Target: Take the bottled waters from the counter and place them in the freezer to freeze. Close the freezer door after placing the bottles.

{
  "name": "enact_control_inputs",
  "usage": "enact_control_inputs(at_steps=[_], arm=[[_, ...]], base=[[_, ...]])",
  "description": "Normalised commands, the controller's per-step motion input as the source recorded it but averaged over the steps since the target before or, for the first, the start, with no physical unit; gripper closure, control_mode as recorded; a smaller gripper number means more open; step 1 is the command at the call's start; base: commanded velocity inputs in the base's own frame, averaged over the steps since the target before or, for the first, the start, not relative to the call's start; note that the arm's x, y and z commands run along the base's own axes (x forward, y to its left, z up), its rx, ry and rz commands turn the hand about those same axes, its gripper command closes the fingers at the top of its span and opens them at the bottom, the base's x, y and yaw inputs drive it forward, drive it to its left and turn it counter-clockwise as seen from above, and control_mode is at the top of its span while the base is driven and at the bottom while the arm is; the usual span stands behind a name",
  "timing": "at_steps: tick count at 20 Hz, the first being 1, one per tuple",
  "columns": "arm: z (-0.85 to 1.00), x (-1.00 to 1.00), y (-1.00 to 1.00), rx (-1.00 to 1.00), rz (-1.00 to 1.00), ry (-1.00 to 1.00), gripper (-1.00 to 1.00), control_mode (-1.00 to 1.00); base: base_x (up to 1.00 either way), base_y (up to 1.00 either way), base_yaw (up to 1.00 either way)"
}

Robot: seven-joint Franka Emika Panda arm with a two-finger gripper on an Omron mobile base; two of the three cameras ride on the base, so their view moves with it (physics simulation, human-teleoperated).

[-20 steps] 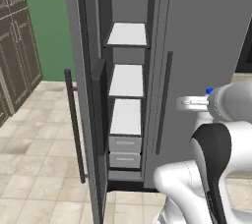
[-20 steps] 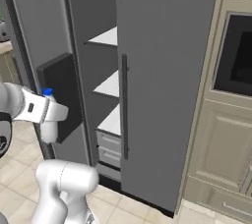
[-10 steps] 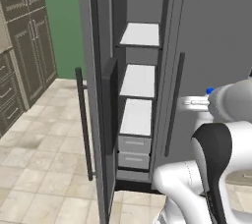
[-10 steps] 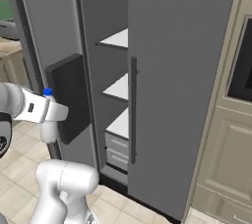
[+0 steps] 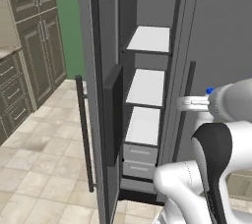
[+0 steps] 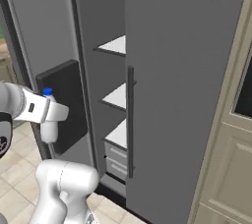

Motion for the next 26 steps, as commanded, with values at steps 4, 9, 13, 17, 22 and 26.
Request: enact_control_inputs(at_steps=[4, 9, 13, 17, 22, 26], arm=[[0.00, 0.00, 0.00, 0.00, 0.00, 0.00, 1.00, 1.00], [0.00, 0.00, 0.00, 0.00, 0.00, 0.00, 1.00, 1.00], [0.00, 0.00, 0.00, 0.00, 0.00, 0.00, 1.00, 1.00], [0.00, 0.00, 0.00, 0.00, 0.00, 0.00, 1.00, 1.00], [0.00, 0.00, 0.00, 0.00, 0.00, 0.00, 1.00, 1.00], [0.00, 0.00, 0.00, 0.00, 0.00, 0.00, 1.00, 1.00]], base=[[0.39, 0.01, 0.08], [0.40, 0.15, 0.03], [0.23, 0.43, 0.00], [0.24, 0.46, 0.00], [0.26, 0.24, 0.00], [0.19, 0.00, 0.00]])
